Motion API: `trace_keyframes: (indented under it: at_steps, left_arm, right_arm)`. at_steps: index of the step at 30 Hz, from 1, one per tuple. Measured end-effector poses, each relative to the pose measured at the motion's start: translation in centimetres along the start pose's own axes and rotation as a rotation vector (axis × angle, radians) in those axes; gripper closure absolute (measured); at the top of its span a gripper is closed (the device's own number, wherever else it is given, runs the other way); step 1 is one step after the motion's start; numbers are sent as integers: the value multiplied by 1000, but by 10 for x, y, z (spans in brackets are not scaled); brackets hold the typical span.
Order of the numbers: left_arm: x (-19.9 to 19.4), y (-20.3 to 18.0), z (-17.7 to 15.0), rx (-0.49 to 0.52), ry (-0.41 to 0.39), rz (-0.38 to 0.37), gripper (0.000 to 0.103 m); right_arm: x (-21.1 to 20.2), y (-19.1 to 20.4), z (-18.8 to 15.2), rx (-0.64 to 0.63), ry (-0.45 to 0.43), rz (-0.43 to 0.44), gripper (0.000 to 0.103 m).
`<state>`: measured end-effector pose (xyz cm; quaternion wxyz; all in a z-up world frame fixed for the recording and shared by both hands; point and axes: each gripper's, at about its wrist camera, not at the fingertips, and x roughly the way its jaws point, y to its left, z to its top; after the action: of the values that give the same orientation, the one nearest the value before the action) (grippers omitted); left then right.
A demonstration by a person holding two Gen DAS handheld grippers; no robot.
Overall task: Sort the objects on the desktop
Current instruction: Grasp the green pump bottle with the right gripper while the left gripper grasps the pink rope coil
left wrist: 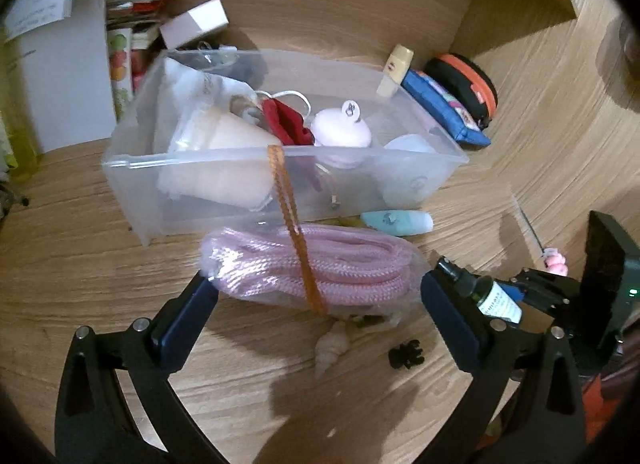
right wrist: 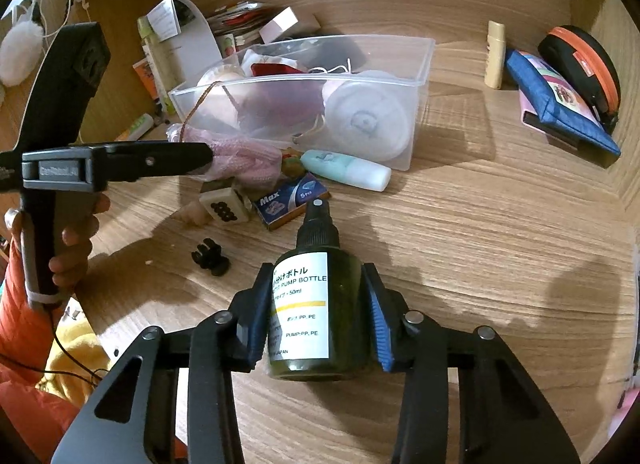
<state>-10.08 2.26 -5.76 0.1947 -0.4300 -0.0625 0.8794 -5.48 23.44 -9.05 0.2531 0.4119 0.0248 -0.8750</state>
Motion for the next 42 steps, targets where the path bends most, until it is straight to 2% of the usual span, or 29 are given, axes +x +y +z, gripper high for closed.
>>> trace_keyframes:
  at_steps: [3,7,9,11,12,14,15,19,21,29,32,33,35,37,40,42]
  left_arm:
    - [-13,4,-5,-7,-22,52,0]
    - [-20,6,-15,-20,12,116,1]
    - [-24,1,-19,0,3,155,1]
    - [-29,-11,-22,78,-29,231,1]
    - [-30,-21,-23,149,-45,296,0]
    - [-29,-30,-21,223,-49,370,0]
    - [-28,-32,-21,248,-42,382,0]
    - [-15,-31,-19,312,24,372,0]
    - [-8,-34,-17,348,29,391,0]
    - [27,-48,2,503,66,357,1]
    - [34,-52,6,530,89,281,12]
    - [38,-54,7,537,105,255,21]
    - [42,-58,4,547,102,251,31]
    - [43,-58,3,536,89,246,46]
    - [38,-51,5,486,51,252,57]
    - [30,-41,9,425,29,241,61]
  right_arm:
    - [1,-1,1,1,-1,2,64]
    - [2,-2,2,3,0,4,64]
    - [2,-4,3,3,0,4,64]
    - [2,-6,3,2,-1,6,64]
    - [2,-7,4,3,-1,7,64]
    - [2,-9,4,7,2,11,64]
    - [1,-10,4,7,3,11,64]
    - [-1,-13,3,8,4,11,64]
    - [-2,-17,2,16,1,12,64]
    - [-5,-23,0,27,-1,2,64]
    - [-6,-23,0,21,1,-5,64]
    - [-5,-24,0,22,2,-7,64]
    - [-5,-26,1,26,1,-12,64]
    - [-5,-27,2,32,-5,-11,64]
    - [-5,-28,4,37,-11,-5,64]
    - [-5,-29,6,41,-13,-2,64]
